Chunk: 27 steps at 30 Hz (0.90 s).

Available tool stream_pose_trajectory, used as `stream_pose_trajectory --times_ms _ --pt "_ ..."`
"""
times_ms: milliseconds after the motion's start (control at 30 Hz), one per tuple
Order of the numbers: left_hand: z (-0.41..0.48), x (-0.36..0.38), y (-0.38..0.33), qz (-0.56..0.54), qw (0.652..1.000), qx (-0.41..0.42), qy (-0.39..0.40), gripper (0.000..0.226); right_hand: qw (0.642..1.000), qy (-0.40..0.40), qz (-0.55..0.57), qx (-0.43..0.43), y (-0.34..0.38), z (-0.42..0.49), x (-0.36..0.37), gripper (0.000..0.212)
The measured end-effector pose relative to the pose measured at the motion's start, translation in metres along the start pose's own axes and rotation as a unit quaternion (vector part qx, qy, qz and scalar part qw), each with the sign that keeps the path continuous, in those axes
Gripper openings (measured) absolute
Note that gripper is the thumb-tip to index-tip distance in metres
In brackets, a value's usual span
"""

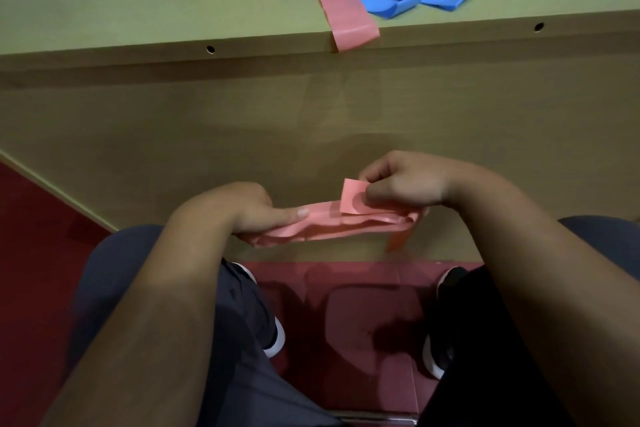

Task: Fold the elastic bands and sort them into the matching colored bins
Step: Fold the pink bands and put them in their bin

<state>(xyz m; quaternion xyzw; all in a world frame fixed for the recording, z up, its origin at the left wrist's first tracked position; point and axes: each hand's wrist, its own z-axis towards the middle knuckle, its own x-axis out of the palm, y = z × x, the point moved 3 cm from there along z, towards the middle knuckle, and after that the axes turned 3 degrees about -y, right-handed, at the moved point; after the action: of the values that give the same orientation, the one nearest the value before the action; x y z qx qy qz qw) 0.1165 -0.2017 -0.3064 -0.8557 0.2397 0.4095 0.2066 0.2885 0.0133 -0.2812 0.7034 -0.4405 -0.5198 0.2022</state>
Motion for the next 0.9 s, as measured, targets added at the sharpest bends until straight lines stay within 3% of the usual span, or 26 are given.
stream_pose_trajectory --times_ms 100,200,333,467,533,667,900 --pt "0.004 0.004 0.002 -0.007 1.000 -0.002 0.007 0.096 0.999 0.007 0.045 -0.026 0.001 0.003 0.002 0.017" --pt "0.002 0.001 -0.002 -0.064 0.996 0.066 0.003 0.077 0.994 0.010 0.099 -0.042 0.000 0.004 0.001 0.017" --pt "0.002 -0.008 -0.010 -0.175 0.967 0.162 -0.091 0.041 0.977 -0.004 0.205 -0.058 0.000 0.006 0.002 0.019" --pt "-0.003 -0.011 -0.022 -0.283 0.922 0.182 -0.192 0.012 0.957 -0.022 0.278 -0.081 0.000 0.013 0.005 0.021" --pt "-0.004 -0.009 -0.025 -0.340 0.902 0.177 -0.200 0.009 0.947 -0.030 0.310 -0.078 0.002 0.016 0.007 0.021" --pt "-0.007 -0.004 -0.033 -0.501 0.840 0.168 -0.125 0.021 0.940 -0.041 0.324 -0.095 0.002 0.019 0.008 0.021" --pt "-0.010 -0.003 -0.040 -0.497 0.840 0.168 -0.137 0.009 0.946 -0.042 0.306 -0.095 0.002 0.020 0.013 0.024"
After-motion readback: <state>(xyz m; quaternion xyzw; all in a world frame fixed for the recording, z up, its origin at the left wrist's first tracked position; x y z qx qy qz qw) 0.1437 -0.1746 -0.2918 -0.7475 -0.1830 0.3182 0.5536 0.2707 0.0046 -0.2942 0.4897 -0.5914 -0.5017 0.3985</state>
